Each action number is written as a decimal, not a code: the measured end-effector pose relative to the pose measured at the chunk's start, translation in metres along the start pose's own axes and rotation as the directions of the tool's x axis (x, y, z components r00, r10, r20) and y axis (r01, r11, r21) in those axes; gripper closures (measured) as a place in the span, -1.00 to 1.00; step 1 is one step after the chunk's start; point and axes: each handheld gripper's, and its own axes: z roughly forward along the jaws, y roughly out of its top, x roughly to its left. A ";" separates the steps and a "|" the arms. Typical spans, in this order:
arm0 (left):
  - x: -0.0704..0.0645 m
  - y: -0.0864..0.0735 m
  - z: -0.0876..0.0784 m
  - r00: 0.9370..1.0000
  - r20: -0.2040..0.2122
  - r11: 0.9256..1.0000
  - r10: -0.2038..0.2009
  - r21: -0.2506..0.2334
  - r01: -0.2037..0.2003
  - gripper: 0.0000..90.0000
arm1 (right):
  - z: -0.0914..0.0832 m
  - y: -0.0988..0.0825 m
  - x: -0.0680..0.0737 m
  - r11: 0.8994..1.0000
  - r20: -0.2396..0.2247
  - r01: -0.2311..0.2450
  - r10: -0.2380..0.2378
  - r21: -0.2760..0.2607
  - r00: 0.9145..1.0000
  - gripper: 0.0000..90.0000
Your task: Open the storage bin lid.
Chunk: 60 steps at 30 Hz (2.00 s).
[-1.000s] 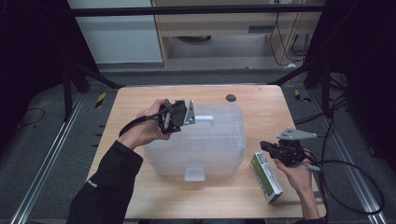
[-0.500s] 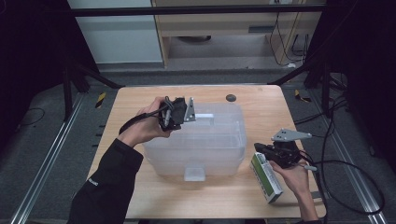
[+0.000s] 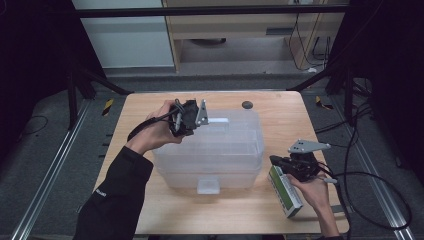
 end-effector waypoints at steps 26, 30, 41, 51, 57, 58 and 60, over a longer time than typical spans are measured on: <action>0.017 -0.002 0.002 0.995 -0.042 0.996 -0.086 -0.040 0.085 0.53 | 0.003 0.001 0.005 0.999 -0.052 0.000 -0.001 -0.033 0.999 1.00; 0.020 -0.002 0.003 0.994 -0.050 0.994 -0.100 -0.046 0.098 0.52 | 0.006 0.002 0.007 0.999 -0.062 0.001 -0.003 -0.032 0.998 1.00; 0.028 -0.001 0.006 0.989 -0.062 0.990 -0.137 -0.054 0.134 0.50 | 0.012 0.002 0.011 0.999 -0.091 -0.003 -0.001 -0.040 0.996 1.00; 0.030 -0.002 0.007 0.987 -0.052 0.987 -0.152 -0.056 0.149 0.49 | 0.011 0.008 0.012 0.995 -0.107 -0.023 0.012 -0.095 0.994 1.00; 0.027 -0.004 0.006 0.987 -0.049 0.986 -0.155 -0.074 0.152 0.48 | 0.011 0.010 0.015 0.995 -0.099 -0.013 0.003 -0.100 0.995 1.00; 0.027 -0.004 0.006 0.986 -0.048 0.985 -0.158 -0.075 0.154 0.48 | 0.011 0.010 0.015 0.995 -0.095 -0.009 0.000 -0.099 0.995 1.00; 0.026 -0.005 0.006 0.987 -0.049 0.986 -0.155 -0.076 0.151 0.46 | 0.011 0.010 0.015 0.995 -0.094 -0.009 0.000 -0.095 0.996 1.00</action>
